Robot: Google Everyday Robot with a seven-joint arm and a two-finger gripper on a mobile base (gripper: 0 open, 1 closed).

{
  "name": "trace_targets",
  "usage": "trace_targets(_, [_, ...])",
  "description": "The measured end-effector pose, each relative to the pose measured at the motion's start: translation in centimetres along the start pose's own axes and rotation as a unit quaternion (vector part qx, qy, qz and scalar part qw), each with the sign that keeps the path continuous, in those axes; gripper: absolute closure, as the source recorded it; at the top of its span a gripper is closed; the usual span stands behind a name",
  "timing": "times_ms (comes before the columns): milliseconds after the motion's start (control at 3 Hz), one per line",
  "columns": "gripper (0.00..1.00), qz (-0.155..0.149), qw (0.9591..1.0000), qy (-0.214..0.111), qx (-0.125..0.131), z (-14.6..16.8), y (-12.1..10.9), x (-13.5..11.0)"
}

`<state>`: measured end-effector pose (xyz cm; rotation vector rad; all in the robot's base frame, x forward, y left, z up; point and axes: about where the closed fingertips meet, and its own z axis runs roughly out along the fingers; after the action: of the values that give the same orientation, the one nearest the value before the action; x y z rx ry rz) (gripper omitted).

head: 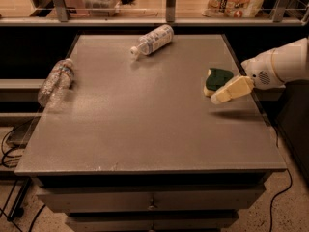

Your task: Move sponge near water bottle

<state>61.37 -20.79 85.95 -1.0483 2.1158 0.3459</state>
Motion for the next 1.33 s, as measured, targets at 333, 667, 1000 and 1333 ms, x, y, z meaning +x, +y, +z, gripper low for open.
trace_targets(333, [0.00,0.027,0.9995,-0.008,-0.011,1.6,-0.5,0.7])
trace_targets(667, [0.16,0.032,0.9992,-0.008,-0.024,2.6,-0.4,0.6])
trace_targets(1000, [0.41,0.024,0.9991,-0.007,-0.035,3.6,0.0,-0.1])
trace_targets(1333, [0.63,0.003,0.9991,-0.008,-0.043,4.0,0.7,-1.8])
